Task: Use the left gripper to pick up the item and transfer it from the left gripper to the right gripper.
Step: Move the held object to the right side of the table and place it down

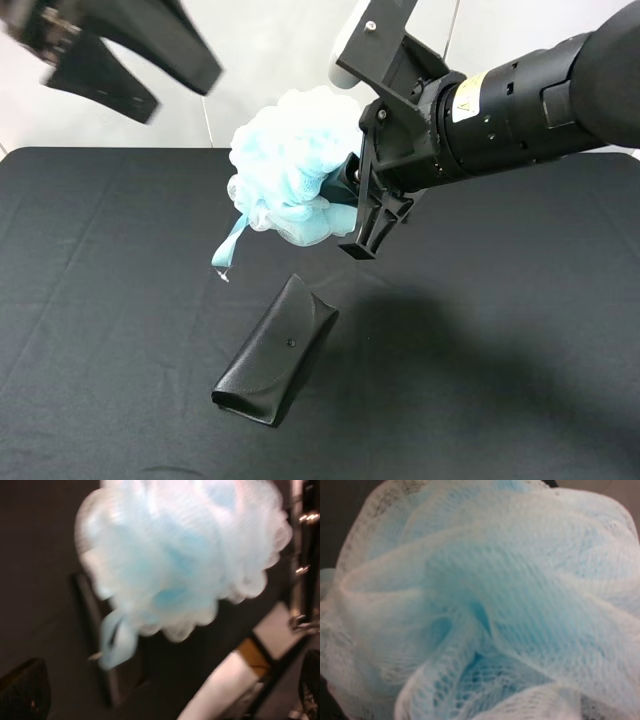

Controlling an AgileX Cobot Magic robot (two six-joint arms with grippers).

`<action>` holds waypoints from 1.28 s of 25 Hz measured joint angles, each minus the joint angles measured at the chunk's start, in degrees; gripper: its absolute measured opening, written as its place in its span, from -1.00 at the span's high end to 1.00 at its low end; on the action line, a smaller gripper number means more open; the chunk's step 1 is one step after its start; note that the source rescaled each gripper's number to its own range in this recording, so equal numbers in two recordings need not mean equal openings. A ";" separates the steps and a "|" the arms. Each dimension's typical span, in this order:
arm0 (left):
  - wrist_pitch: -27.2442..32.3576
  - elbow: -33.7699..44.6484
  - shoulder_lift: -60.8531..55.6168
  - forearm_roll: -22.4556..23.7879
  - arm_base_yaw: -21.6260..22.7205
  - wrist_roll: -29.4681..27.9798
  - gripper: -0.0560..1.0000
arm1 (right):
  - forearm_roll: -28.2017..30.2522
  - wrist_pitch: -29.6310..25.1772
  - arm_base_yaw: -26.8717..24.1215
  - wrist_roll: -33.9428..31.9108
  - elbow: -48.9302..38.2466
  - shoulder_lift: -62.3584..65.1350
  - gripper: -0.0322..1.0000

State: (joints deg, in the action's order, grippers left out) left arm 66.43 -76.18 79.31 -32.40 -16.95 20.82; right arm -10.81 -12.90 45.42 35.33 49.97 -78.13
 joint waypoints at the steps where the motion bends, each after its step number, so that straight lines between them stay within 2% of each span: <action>1: 0.00 0.00 -1.24 1.65 0.00 -1.20 -1.00 | 0.00 0.00 0.00 0.00 0.00 0.00 0.81; 5: 0.13 0.00 -7.04 8.95 0.00 -5.90 -1.00 | -0.09 0.00 0.00 0.00 0.00 0.00 0.81; 11: 0.21 -0.01 -16.23 16.62 0.00 -11.57 -0.99 | -0.26 0.00 0.00 0.00 0.00 0.00 0.82; 19: 0.39 0.75 -26.76 26.84 0.00 -14.89 -0.98 | -0.26 0.00 0.00 0.00 0.00 0.00 0.85; 27: 0.39 10.36 -39.81 32.06 0.00 -17.31 -0.98 | -0.28 0.00 0.00 0.00 0.00 0.00 0.85; 32: 0.39 19.62 -49.74 32.40 0.00 -17.20 -0.98 | -0.54 0.00 0.00 0.00 0.00 0.00 0.85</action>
State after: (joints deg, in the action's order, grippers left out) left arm 66.82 -56.56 29.57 0.00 -16.95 3.63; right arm -11.35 -12.90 45.42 35.33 49.97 -78.13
